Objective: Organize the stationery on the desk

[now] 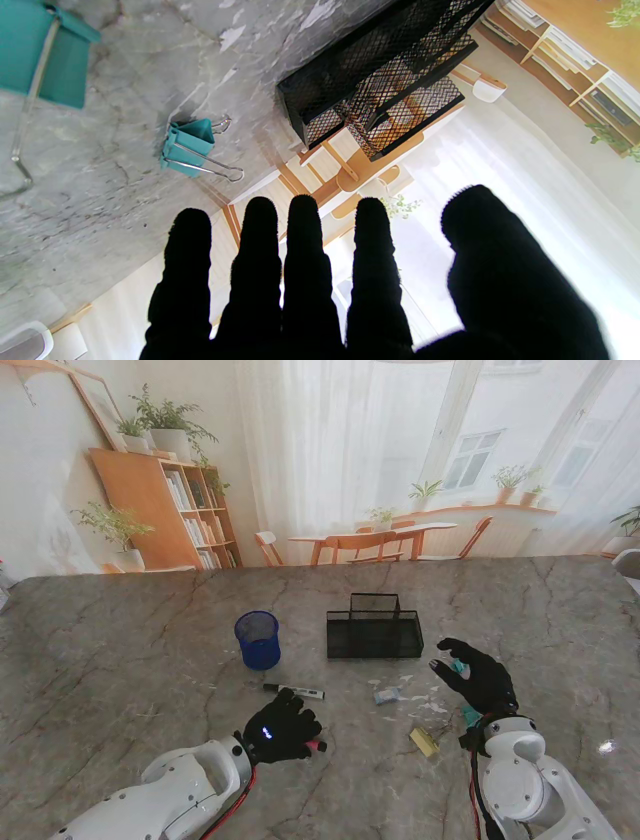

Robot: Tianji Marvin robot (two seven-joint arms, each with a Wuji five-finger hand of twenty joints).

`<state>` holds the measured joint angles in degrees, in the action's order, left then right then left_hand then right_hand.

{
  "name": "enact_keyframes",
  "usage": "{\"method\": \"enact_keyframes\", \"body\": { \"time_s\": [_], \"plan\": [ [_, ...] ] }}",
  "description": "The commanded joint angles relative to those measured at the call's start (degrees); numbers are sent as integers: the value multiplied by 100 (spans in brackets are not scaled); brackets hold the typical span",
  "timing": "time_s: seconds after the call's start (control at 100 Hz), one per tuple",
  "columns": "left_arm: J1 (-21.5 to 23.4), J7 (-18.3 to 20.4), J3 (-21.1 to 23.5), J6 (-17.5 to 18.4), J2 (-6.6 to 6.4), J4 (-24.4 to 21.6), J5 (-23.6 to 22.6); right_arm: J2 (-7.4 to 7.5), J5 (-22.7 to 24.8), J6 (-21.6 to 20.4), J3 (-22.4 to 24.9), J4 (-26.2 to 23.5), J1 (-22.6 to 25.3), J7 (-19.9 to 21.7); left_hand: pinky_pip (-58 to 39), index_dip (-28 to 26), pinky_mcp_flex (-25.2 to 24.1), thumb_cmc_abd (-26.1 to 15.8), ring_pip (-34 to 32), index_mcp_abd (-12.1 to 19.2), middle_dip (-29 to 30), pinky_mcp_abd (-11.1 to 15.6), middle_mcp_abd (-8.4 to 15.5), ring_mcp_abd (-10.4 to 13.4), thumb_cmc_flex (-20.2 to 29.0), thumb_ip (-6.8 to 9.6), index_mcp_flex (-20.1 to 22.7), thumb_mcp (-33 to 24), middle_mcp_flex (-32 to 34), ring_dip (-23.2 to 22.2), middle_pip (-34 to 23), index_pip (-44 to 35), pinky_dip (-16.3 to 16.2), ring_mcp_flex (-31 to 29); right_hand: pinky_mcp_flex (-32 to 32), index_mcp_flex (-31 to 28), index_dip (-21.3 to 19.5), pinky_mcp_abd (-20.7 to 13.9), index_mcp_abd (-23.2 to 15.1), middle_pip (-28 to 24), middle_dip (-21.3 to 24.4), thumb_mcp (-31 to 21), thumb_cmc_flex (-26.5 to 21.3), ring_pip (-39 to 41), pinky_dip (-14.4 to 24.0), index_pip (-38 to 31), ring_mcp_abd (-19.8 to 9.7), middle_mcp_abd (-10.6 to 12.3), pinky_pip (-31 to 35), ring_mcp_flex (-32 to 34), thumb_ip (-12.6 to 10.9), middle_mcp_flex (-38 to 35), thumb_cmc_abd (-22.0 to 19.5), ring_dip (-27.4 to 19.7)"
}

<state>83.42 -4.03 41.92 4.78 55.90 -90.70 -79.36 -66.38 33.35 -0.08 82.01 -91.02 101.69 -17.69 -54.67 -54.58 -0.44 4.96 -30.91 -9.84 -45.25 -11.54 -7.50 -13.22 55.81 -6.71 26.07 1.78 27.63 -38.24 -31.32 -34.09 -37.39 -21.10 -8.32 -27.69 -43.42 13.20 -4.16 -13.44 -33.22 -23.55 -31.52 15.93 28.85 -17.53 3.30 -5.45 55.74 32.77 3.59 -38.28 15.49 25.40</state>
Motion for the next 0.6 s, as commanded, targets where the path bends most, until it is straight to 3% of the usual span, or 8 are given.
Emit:
{"method": "enact_keyframes", "body": {
  "time_s": [0.0, 0.16, 0.23, 0.34, 0.48, 0.59],
  "plan": [
    [-31, 63, -68, -92, 30, 117, 93, -30, -44, 23, 4, -30, 19, 54, -170, -70, -150, 367, -120, -150, -83, -97, -112, -193, 364, 346, -170, 14, -115, -116, -114, -30, 47, 181, 114, -5, 64, 37, -24, 53, -93, 104, 97, 21, 90, -38, 26, -18, 15, -100, -165, -74, -211, 67],
    [-171, 93, -232, -112, 25, 242, 182, -38, -65, 30, 9, -41, 27, 27, -350, -345, -7, 745, -401, 12, -211, -62, 5, -138, 706, 276, -52, 15, 130, -206, -466, -547, 32, -17, 105, -27, 56, 42, -15, 53, -98, 120, 105, 38, 90, -52, 27, -41, 26, -79, -164, -72, -238, 71],
    [-199, 80, -295, -134, 27, 290, 233, -45, -80, 34, 14, -44, 31, 6, -468, -169, 65, 963, -582, 128, -313, -42, 80, -111, 886, 263, 32, 1, 266, -317, -720, -942, -9, -124, 112, -22, 54, 43, -16, 50, -101, 123, 101, 37, 89, -52, 26, -41, 27, -90, -165, -79, -248, 71],
    [-214, 79, -353, -142, 23, 340, 288, -59, -103, 49, 30, -48, 45, -46, -636, 588, 228, 1229, -872, 336, -719, -8, 243, -26, 1063, 261, 347, -27, 532, -498, -1078, -1489, -157, -349, 113, -39, 50, 45, -12, 46, -106, 131, 98, 44, 89, -61, 35, -41, 33, -87, -166, -85, -257, 73],
    [-215, 51, -361, -81, 23, 378, 345, -72, -95, 53, 67, -54, 74, -117, -718, 810, 384, 1245, -1039, 584, -1335, 59, 463, 81, 1141, 274, 605, -43, 849, -575, -1191, -2007, -234, -532, 110, -52, 45, 43, -6, 40, -113, 144, 99, 52, 89, -69, 32, -35, 44, -87, -166, -96, -273, 75],
    [-212, 48, -342, -7, 24, 373, 373, -81, -82, 51, 93, -53, 93, -171, -799, 961, 514, 1280, -1150, 610, -1401, 115, 584, 137, 1129, 283, 720, -51, 1053, -624, -1283, -2305, -299, -678, 104, -56, 41, 46, 0, 39, -116, 150, 93, 59, 90, -73, 33, -48, 55, -85, -167, -96, -279, 77]
  ]
}}
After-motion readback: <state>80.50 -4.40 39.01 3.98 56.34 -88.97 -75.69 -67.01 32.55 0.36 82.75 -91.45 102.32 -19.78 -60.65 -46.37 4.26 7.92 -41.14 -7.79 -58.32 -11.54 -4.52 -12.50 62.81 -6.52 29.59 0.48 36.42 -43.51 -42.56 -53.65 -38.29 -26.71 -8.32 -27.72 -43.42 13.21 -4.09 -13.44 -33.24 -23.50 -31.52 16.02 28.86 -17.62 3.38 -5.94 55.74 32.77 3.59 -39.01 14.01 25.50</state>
